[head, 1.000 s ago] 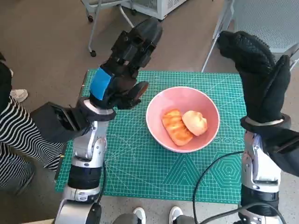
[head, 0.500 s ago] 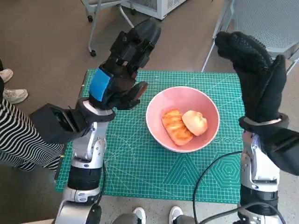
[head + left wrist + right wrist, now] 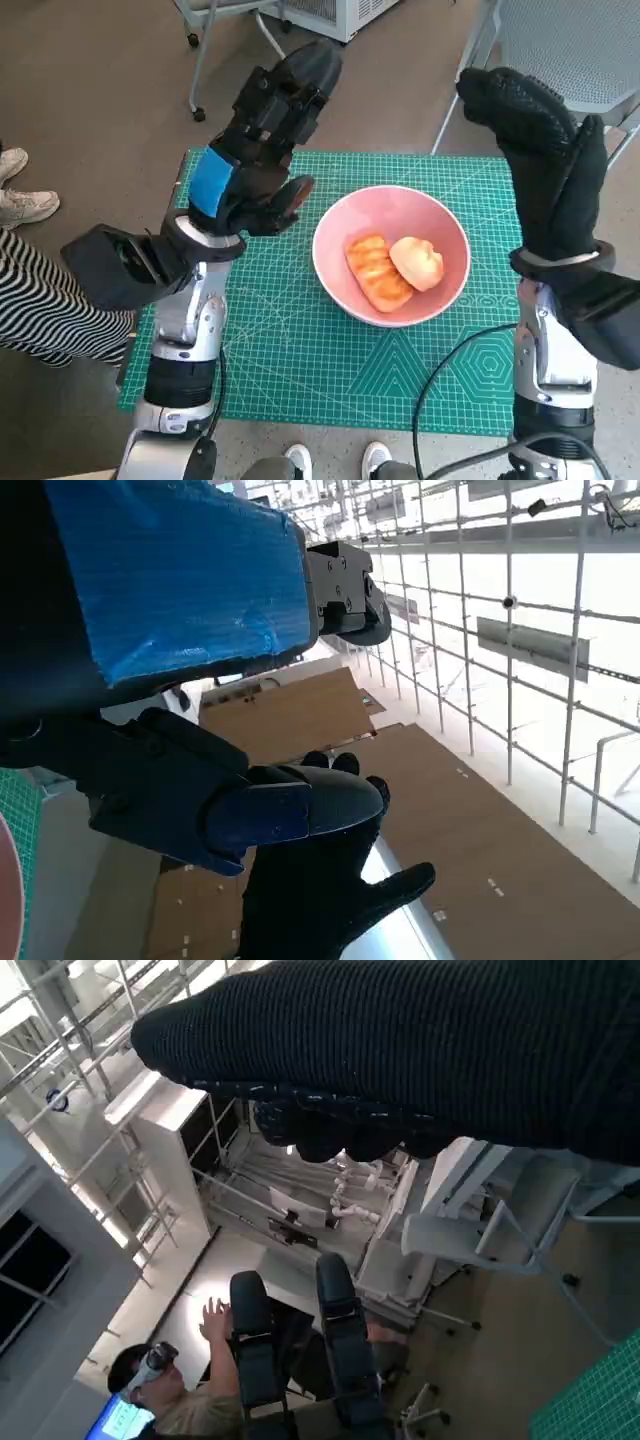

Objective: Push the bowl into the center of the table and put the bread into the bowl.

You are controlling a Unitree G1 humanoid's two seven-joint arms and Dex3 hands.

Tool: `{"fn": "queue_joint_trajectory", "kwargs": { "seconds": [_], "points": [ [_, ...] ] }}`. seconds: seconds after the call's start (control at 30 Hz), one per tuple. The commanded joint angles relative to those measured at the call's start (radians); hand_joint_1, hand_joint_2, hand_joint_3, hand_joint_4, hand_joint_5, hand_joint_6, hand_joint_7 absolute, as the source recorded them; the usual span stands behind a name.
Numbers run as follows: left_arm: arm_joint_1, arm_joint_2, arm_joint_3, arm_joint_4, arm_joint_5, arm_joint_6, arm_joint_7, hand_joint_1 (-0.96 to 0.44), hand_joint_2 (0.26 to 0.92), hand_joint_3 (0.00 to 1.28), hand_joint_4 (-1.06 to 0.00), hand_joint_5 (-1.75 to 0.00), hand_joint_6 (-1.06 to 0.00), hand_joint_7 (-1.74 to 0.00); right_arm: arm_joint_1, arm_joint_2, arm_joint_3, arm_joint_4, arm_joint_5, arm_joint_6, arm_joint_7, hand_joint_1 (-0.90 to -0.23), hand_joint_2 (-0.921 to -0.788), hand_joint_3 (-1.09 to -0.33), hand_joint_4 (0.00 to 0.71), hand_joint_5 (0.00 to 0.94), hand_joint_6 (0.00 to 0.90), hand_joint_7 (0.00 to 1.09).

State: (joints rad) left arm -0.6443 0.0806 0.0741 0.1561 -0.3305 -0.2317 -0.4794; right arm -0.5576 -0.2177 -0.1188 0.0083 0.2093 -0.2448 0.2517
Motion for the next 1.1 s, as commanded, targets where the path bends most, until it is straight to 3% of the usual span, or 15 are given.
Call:
{"fn": "queue_joint_trajectory", "kwargs": {
  "seconds": [0.03, 1.1],
  "points": [
    [0.005, 0.008, 0.002, 0.004, 0.001, -0.006, -0.003, -0.66, 0.921, 0.49, -0.05, -0.07, 0.0, -0.53, 0.011, -0.003, 0.003, 0.013, -0.004, 0.018, 0.007, -0.685, -0.921, -0.678, 0.2, 0.0, 0.056, 0.57],
    [0.003, 0.018, 0.008, -0.006, -0.014, 0.019, -0.026, -0.64, 0.921, 0.49, -0.01, -0.16, 0.0, -0.52, 0.023, 0.001, 0.0, 0.004, 0.012, 0.035, 0.015, -0.702, -0.921, -0.68, 0.19, 0.001, 0.036, 0.58]
  ]
}}
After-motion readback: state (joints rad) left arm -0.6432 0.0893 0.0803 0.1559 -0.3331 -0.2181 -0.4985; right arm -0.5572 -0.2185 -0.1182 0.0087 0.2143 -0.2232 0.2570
